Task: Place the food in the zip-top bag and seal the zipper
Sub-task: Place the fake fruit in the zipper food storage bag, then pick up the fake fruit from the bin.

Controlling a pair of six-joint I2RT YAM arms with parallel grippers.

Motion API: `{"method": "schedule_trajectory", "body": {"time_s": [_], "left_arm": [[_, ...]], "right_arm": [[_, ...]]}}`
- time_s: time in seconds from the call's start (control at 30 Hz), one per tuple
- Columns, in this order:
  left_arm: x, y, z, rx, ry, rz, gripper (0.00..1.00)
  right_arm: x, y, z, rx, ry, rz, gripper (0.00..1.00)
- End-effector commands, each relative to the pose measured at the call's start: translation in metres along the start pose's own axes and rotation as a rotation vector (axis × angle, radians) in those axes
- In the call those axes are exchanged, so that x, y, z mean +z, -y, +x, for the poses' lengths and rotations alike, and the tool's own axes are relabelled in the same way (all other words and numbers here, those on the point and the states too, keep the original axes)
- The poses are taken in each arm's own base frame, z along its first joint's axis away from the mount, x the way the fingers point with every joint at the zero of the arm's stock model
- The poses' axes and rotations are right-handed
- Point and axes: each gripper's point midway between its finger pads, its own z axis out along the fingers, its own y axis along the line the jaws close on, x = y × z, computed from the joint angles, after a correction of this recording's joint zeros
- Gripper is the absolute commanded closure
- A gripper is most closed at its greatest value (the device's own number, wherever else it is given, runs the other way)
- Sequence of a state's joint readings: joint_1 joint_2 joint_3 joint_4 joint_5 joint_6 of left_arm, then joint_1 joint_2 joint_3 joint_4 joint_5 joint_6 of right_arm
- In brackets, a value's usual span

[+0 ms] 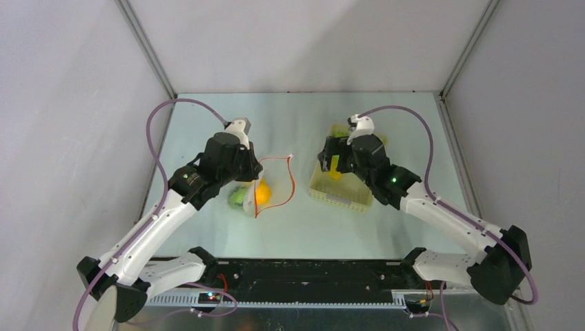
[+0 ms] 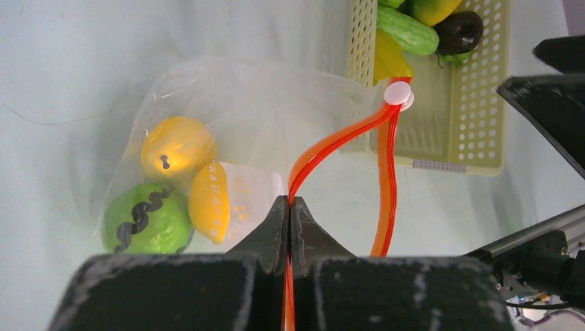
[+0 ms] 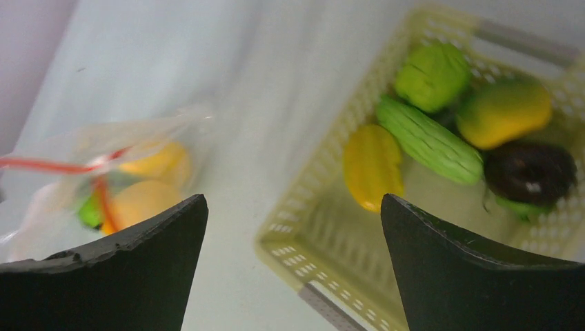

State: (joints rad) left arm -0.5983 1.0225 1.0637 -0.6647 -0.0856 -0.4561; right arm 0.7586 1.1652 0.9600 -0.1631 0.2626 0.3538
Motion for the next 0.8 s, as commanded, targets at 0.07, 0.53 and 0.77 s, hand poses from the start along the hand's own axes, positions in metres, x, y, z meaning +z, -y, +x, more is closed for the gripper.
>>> {"method": "schedule_trajectory", "body": {"time_s": [0.07,0.53,0.77], "left_arm": [[-0.013,0.003,-0.020,-0.029,0.066,-0.010,1.00],[-0.016,0.022,-0.014,-0.014,0.118,0.144,1.00],[-0.015,0.020,-0.010,-0.012,0.101,0.132,1.00]], "right_arm": [[0.023,0.062,0.039,0.194,-0.171,0.227,0.01],[0.099,0.083,0.087,0.276,-0.263,0.334,0.01],[0.113,0.093,0.111,0.287,-0.275,0.410,0.04]]}}
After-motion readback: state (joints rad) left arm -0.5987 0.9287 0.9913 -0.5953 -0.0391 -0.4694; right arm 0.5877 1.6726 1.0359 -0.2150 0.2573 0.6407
